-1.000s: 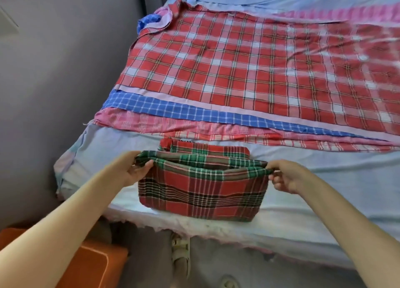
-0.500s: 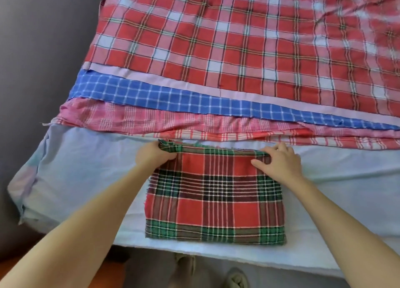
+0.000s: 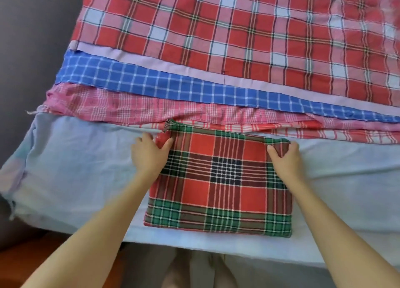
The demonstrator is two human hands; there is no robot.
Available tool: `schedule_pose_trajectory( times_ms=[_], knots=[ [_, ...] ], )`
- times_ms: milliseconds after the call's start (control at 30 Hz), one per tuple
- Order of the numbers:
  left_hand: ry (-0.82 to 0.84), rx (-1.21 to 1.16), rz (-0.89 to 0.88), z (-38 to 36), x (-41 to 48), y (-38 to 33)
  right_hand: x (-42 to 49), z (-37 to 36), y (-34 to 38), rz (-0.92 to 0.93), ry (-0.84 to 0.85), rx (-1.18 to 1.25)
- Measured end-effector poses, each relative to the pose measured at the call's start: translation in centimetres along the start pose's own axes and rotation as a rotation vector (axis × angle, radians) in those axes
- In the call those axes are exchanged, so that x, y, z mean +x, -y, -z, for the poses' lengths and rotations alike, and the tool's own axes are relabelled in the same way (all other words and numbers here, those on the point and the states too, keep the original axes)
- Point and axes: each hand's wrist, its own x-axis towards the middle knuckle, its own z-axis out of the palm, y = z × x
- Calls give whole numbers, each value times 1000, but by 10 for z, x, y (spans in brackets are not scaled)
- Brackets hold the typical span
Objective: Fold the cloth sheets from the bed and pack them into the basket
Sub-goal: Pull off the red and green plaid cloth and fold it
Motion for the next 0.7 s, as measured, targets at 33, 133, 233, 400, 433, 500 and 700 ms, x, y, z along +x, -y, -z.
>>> schedule_pose_trajectory(
  times_ms=[33, 133, 233, 400, 433, 500, 700],
  knots=[
    [46, -29, 59, 6, -13, 13, -12, 3, -10, -90, 37, 87],
    [328, -174, 242, 12, -64, 49, -48, -2, -49, -165, 154, 163],
    [451, -378, 327, 7, -100, 59, -66, -9, -64, -132, 198, 251],
    [398, -566, 355, 18, -108, 42, -71, -2, -54, -44, 162, 207],
    [368, -528, 311, 24, -111, 39, -74, 1, -50, -18, 154, 186],
    [237, -427, 203, 46, -120, 39, -89, 5, -35, 57, 186, 155],
    [-182, -183, 182, 144, -161, 98, -161, -33, 29, 319, 526, 169]
  ],
)
